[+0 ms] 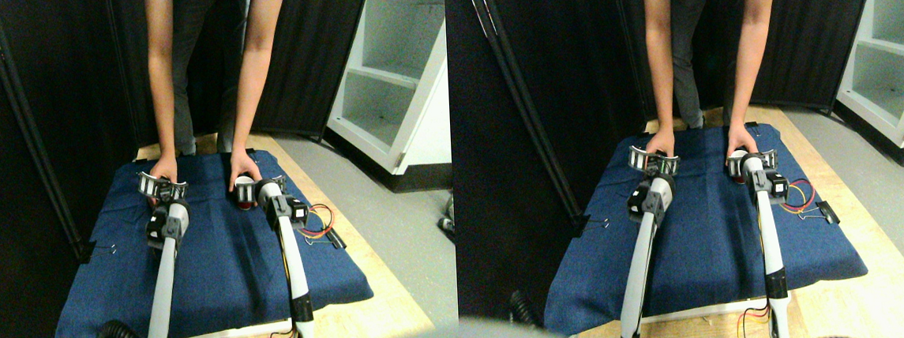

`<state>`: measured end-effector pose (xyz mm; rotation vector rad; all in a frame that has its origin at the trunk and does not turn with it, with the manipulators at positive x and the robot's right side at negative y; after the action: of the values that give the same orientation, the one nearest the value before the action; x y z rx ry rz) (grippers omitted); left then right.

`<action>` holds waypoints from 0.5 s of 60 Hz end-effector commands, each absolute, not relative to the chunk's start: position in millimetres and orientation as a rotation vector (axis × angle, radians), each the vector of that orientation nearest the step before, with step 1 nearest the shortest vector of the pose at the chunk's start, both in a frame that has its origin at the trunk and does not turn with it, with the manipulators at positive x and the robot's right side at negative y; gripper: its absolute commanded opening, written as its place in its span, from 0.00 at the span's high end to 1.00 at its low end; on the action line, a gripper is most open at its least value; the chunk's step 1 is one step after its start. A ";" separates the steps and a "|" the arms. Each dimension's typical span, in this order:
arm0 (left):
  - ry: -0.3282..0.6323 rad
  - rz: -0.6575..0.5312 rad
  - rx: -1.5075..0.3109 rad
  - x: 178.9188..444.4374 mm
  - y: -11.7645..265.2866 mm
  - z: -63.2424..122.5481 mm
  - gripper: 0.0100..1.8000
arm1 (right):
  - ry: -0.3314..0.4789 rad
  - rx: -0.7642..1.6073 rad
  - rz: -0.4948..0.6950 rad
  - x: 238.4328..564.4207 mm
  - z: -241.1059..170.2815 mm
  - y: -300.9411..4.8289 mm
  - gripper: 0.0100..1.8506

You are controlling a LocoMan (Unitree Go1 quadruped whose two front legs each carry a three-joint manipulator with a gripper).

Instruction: Pour (bimanual)

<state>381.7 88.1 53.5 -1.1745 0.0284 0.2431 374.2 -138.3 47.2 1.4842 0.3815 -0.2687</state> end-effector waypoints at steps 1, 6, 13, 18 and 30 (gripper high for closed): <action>-0.272 0.260 -1.139 383.9 74.2 57.4 0.49 | 0.319 1.516 -0.226 368.7 61.8 -135.8 0.12; -0.269 0.261 -1.135 387.2 73.7 53.6 0.51 | 0.314 1.505 -0.215 366.7 64.0 -135.0 0.15; -0.237 0.263 -1.145 387.6 74.6 51.0 0.53 | 0.299 1.495 -0.206 364.3 65.3 -133.5 0.17; -0.217 0.264 -1.131 387.0 74.7 49.6 0.55 | 0.288 1.498 -0.210 363.2 64.6 -132.9 0.20; -0.207 0.271 -1.107 386.7 77.0 45.8 0.57 | 0.240 1.465 -0.228 361.6 62.3 -132.0 0.28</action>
<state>386.3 77.5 44.0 -1.0880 -0.1912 0.2856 360.4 -135.7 51.4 1.4821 0.3028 -0.2699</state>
